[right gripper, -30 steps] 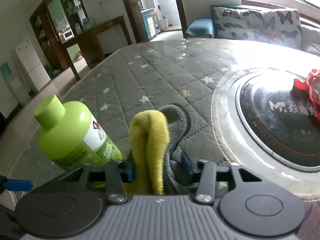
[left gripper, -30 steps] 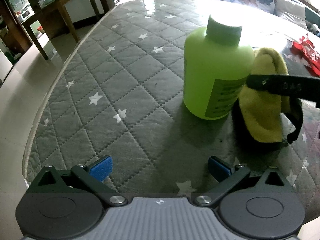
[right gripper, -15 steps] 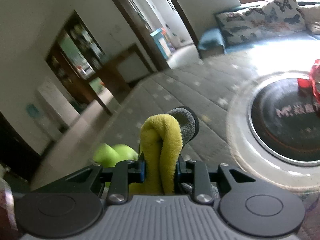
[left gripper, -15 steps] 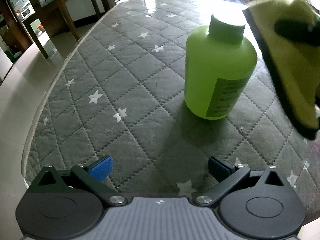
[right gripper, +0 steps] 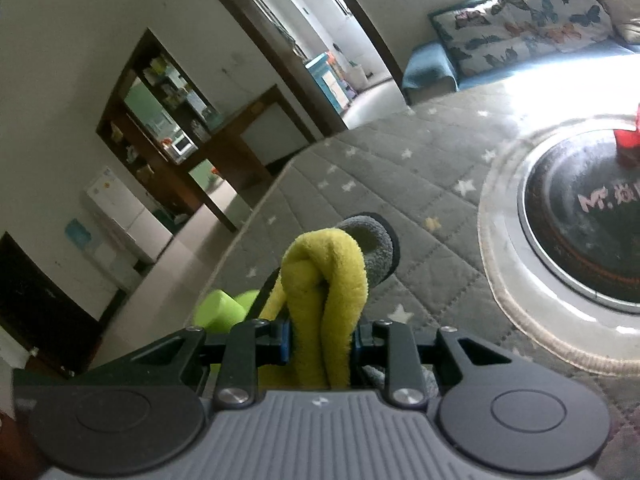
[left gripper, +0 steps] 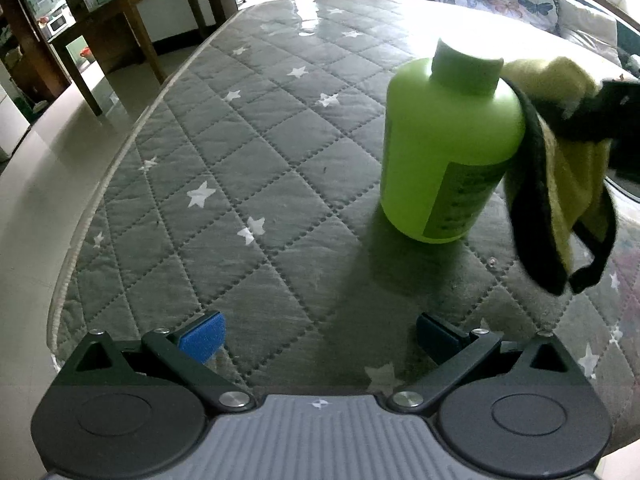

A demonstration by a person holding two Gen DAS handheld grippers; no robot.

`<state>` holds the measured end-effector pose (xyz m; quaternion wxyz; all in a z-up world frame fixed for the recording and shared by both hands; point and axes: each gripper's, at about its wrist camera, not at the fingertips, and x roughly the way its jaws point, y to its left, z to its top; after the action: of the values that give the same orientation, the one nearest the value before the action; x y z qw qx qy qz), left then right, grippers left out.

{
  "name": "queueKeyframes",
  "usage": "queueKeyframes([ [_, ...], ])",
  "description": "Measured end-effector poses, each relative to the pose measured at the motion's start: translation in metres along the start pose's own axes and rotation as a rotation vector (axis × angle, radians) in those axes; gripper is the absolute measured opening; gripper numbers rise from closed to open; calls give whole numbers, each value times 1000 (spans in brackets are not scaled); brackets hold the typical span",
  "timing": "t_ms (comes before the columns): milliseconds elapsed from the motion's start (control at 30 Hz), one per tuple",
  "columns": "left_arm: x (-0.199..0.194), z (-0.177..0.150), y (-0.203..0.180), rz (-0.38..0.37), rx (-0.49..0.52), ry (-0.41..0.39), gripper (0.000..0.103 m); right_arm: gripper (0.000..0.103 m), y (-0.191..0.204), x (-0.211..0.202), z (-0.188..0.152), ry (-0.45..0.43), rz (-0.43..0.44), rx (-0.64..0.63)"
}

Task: Clean container
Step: 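Wipe the green bottle's side with the cloth in the right tool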

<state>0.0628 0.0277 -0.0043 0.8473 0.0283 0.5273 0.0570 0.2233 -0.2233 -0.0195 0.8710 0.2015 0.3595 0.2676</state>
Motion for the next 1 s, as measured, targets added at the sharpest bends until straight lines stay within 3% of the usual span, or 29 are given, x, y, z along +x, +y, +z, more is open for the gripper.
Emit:
queueKeyframes([
  [300, 2, -1, -1, 7, 1, 9, 103, 26, -11, 27, -27, 111, -98, -48],
  [500, 1, -2, -2, 2, 5, 6, 103, 26, -11, 9, -26, 97, -32, 13],
  [767, 0, -2, -2, 1, 3, 4, 103, 25, 18, -30, -8, -22, 70, -20],
  [1000, -1, 0, 3, 8, -7, -2, 103, 25, 23, -21, -10, -15, 72, -23],
])
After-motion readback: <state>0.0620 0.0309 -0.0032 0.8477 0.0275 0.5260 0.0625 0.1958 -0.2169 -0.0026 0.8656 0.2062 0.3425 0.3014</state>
